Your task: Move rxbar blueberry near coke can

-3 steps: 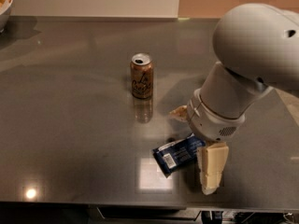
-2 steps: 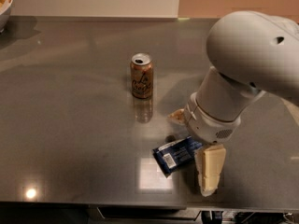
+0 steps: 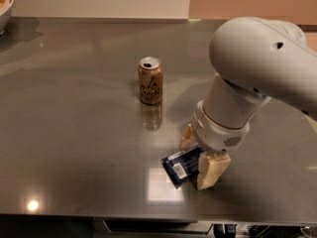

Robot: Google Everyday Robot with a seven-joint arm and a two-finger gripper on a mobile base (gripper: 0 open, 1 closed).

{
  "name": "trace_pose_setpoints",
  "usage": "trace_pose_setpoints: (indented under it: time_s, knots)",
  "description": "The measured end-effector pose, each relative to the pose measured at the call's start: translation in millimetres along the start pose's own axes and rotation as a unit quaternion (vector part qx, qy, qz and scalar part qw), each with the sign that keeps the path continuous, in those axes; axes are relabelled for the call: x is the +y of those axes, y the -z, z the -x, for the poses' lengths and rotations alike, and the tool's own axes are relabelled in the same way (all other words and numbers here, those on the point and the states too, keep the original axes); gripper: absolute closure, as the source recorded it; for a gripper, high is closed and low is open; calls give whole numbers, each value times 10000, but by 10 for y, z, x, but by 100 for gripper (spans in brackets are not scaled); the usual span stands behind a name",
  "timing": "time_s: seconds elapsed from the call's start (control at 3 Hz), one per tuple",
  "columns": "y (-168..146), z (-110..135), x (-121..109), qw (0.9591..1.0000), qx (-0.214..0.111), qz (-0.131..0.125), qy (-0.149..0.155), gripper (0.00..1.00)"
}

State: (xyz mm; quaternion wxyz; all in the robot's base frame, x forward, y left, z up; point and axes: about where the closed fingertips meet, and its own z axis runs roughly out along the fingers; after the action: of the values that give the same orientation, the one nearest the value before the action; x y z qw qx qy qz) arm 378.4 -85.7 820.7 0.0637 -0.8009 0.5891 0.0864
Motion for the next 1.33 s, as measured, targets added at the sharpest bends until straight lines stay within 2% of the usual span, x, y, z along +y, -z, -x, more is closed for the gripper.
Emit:
trace_pose_setpoints:
  time_s: [0.67, 1.0, 1.33]
  knots:
    - [30, -16, -14, 10000, 8, 20, -20, 88]
    - [178, -142, -131, 9996, 49, -51, -261, 100]
    - [340, -350, -319, 9984, 162, -160, -511, 100]
